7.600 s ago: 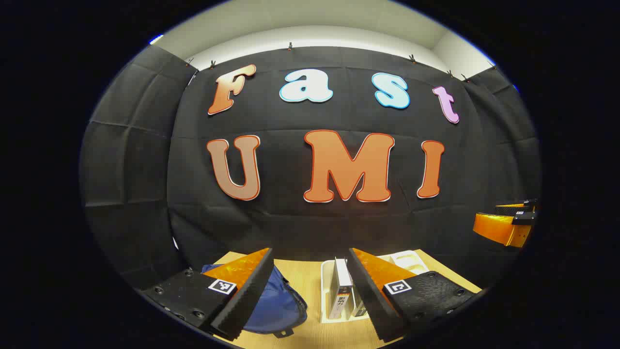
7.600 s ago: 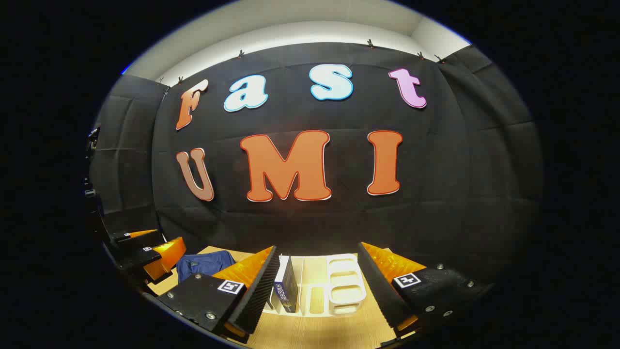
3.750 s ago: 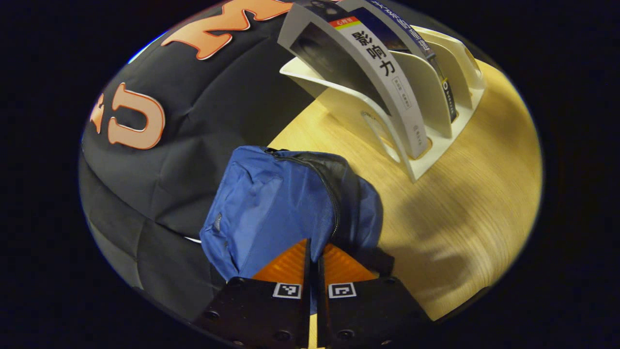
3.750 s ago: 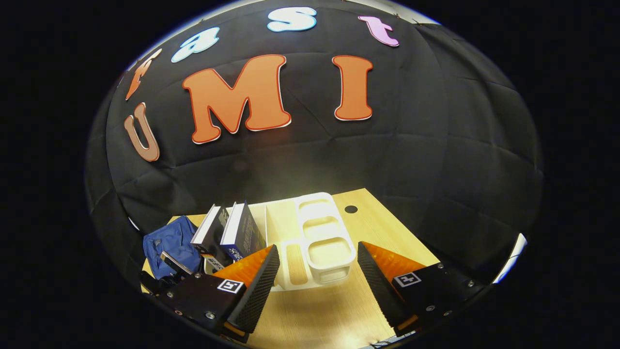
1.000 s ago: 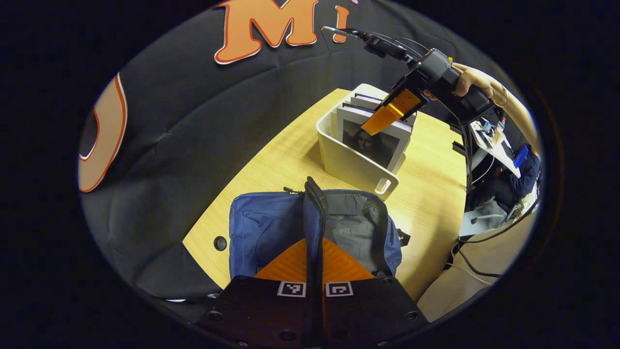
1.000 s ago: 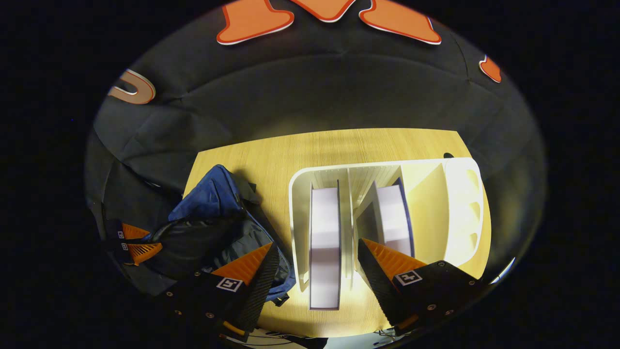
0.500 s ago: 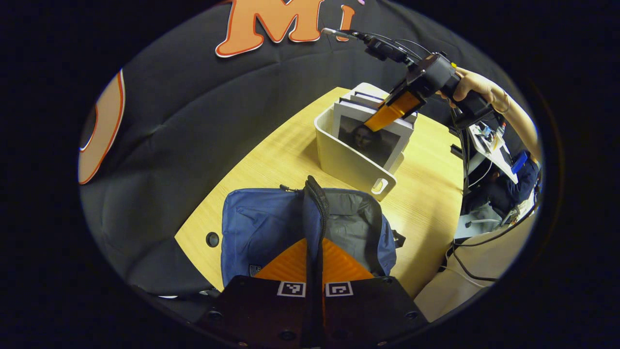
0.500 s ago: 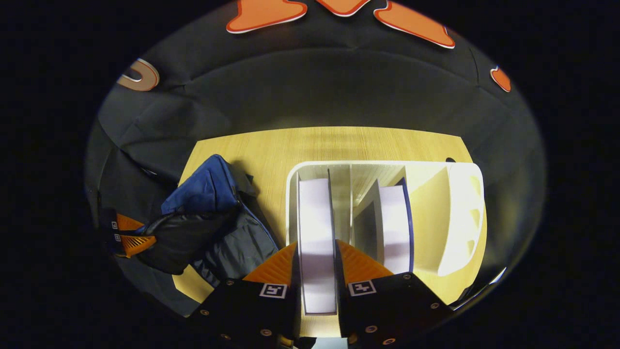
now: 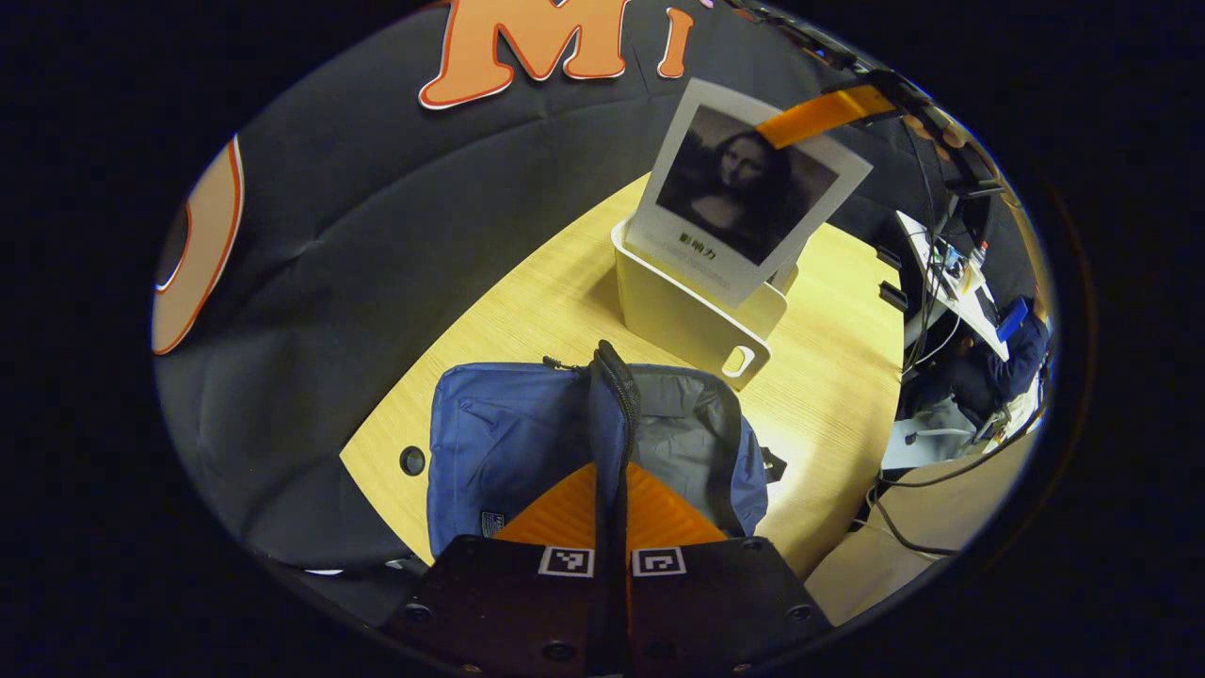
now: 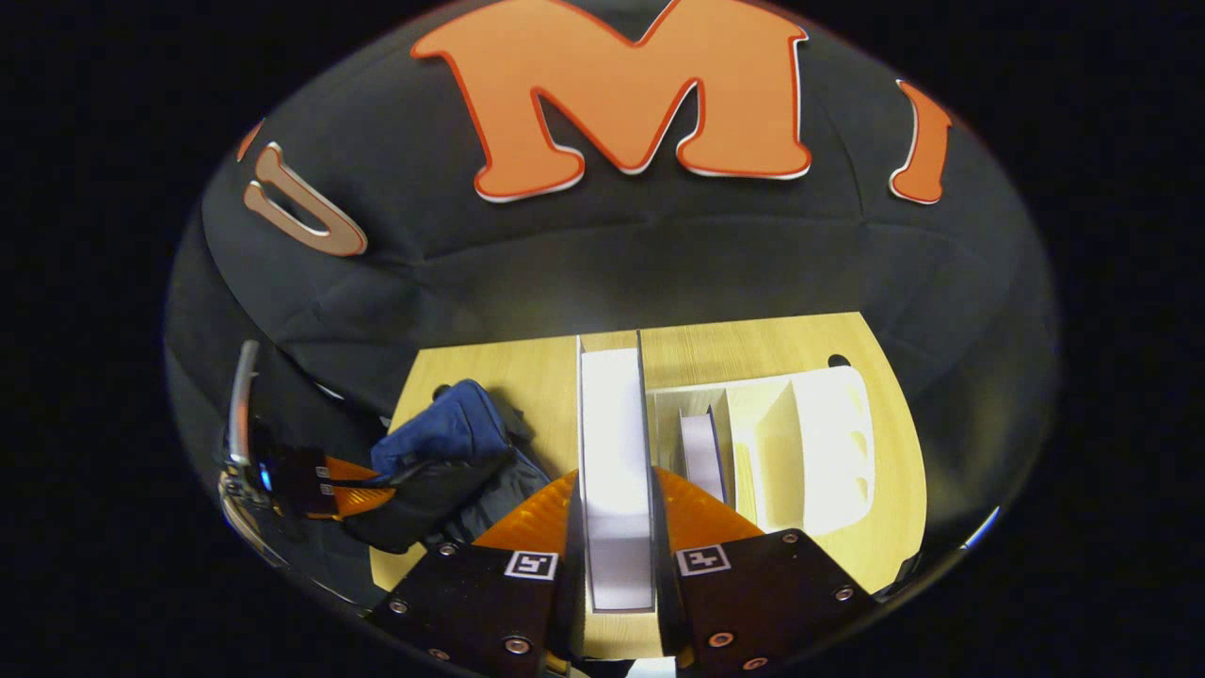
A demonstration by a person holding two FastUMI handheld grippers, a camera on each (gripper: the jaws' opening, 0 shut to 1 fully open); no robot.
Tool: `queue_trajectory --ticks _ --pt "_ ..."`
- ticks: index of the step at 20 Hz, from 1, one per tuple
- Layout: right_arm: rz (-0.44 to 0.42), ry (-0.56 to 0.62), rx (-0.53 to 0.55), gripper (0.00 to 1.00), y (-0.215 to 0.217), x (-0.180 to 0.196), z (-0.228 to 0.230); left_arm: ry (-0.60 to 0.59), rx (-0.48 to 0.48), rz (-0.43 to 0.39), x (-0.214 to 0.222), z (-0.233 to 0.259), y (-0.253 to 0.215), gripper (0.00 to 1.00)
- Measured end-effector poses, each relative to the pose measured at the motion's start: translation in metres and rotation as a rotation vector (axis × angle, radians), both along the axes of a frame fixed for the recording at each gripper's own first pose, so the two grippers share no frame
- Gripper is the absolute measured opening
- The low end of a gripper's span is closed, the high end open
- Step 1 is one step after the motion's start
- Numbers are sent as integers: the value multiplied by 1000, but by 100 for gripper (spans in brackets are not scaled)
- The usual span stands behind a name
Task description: Open the schoolbag, grab two books from the bookshelf and put them into the schoolbag.
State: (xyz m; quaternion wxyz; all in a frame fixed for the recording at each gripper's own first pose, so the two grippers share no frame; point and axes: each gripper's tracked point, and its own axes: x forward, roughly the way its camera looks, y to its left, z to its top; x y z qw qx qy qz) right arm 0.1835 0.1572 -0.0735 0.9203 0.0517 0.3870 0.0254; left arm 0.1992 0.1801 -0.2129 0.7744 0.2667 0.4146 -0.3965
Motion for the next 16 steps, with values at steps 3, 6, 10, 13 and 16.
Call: queue_trajectory --ticks 3,6,10,13,16 --pt "3 -66 52 31 -3 -18 32 -4 3 8 0 1 -1 1" --pt "38 -78 208 31 18 -56 46 -24 18 4 -5 2 -2 1" --pt "48 -33 354 30 46 -89 14 -52 35 -11 -9 5 -3 1" --pt "8 17 435 30 54 -108 -36 -66 47 -14 -13 7 -3 1" --pt "-64 20 585 30 63 -110 -91 -73 70 -21 -18 12 -4 1"
